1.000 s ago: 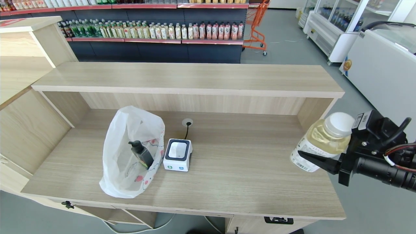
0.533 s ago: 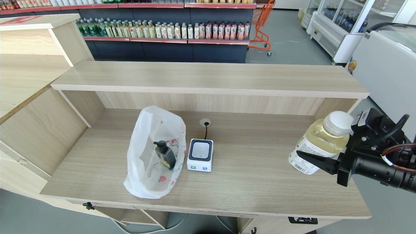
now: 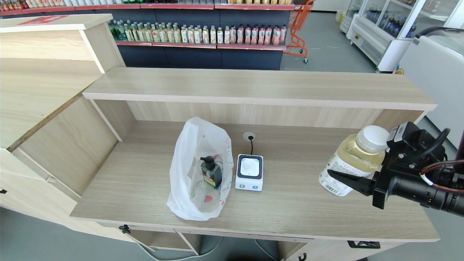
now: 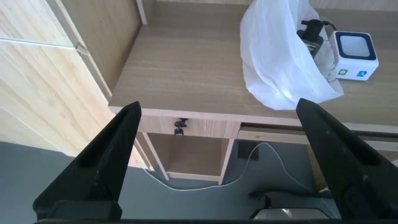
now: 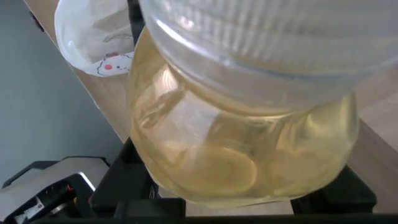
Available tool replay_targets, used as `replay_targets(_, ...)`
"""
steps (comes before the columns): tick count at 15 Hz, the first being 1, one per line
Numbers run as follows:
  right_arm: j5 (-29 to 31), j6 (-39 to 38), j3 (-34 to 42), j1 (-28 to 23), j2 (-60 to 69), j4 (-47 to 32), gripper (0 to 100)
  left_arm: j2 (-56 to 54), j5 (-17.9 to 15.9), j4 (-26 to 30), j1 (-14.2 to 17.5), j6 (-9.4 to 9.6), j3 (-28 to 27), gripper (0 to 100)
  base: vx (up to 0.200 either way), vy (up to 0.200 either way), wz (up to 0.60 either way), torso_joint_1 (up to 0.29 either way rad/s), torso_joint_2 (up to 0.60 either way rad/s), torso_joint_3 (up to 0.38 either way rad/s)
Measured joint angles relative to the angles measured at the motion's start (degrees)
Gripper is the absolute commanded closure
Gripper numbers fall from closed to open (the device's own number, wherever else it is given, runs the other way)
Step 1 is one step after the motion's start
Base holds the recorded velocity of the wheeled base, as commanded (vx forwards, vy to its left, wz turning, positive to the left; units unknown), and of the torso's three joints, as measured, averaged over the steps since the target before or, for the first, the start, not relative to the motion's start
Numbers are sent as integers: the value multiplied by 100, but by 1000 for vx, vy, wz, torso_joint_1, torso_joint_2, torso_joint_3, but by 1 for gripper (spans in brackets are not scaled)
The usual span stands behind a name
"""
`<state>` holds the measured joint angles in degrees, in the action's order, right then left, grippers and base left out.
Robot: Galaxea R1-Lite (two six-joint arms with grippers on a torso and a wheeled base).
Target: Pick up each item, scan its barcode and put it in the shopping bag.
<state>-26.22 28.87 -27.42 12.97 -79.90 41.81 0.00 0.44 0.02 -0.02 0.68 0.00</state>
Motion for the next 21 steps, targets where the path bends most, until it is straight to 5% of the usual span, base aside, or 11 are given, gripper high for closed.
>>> replay_targets(6, -169, -714, 0, -49, -177, -11, 100, 0, -4, -2, 2, 5, 0, 0, 200, 0, 0, 2, 3, 3)
replay_targets(11, -317, -736, -12, -18, -594, 433, 100, 0, -4, -2, 2, -28, 0, 0, 0, 0, 0, 0, 0, 0)
replay_targets(17, -1412, 1487, 176, 210, -1674, 1894, 100, 0, -1, -2, -2, -33, 0, 0, 0, 0, 0, 0, 0, 0)
replay_targets(21, -1972, 2193, 212, 257, -2565, 3081, 100, 0, -1, -2, -2, -33, 0, 0, 0, 0, 0, 0, 0, 0)
